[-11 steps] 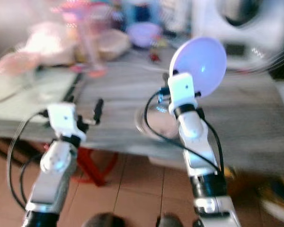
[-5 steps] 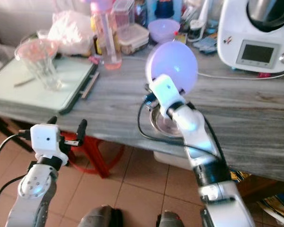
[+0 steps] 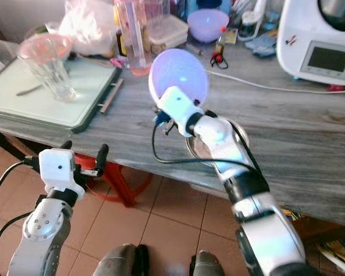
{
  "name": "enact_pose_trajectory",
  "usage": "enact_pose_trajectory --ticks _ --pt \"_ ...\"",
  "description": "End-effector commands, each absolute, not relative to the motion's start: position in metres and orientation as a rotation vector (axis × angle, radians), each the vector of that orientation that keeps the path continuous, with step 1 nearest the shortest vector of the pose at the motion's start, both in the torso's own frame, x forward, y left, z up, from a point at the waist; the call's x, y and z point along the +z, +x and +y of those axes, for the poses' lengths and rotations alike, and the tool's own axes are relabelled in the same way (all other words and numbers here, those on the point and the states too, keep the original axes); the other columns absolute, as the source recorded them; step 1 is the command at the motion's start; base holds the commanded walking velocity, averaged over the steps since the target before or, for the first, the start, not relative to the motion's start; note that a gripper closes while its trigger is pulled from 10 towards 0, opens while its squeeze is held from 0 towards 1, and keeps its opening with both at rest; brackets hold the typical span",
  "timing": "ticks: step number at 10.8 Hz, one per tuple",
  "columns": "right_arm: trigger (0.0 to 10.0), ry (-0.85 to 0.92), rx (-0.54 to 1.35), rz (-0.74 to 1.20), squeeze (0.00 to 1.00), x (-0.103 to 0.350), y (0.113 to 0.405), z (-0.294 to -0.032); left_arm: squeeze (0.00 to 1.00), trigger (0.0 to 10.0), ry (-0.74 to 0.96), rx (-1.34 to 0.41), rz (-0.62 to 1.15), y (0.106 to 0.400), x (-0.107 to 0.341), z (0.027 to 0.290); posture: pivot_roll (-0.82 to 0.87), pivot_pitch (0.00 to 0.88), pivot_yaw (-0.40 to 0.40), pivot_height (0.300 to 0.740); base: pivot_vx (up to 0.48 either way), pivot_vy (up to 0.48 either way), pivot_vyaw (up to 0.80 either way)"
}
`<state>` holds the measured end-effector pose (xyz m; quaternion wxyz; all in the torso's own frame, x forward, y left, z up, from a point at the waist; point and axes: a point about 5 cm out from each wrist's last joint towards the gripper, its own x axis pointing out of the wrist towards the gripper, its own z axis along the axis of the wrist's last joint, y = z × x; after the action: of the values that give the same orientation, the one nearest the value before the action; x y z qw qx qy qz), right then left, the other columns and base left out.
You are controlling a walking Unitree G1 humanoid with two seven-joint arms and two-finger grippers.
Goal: Setting the table
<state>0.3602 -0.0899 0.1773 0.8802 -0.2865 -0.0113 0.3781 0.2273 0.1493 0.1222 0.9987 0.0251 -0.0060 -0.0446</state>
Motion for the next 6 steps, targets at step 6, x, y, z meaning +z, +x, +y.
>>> enact_pose_trajectory --ticks 6 --pt "10.0 -0.676 0.904 0.119 0.00 0.167 0.359 -0.086 0.00 10.0 0.046 -0.097 -0.019 0.229 0.127 0.150 0.05 0.170 0.076 0.740 0.000 0.000 0.00"
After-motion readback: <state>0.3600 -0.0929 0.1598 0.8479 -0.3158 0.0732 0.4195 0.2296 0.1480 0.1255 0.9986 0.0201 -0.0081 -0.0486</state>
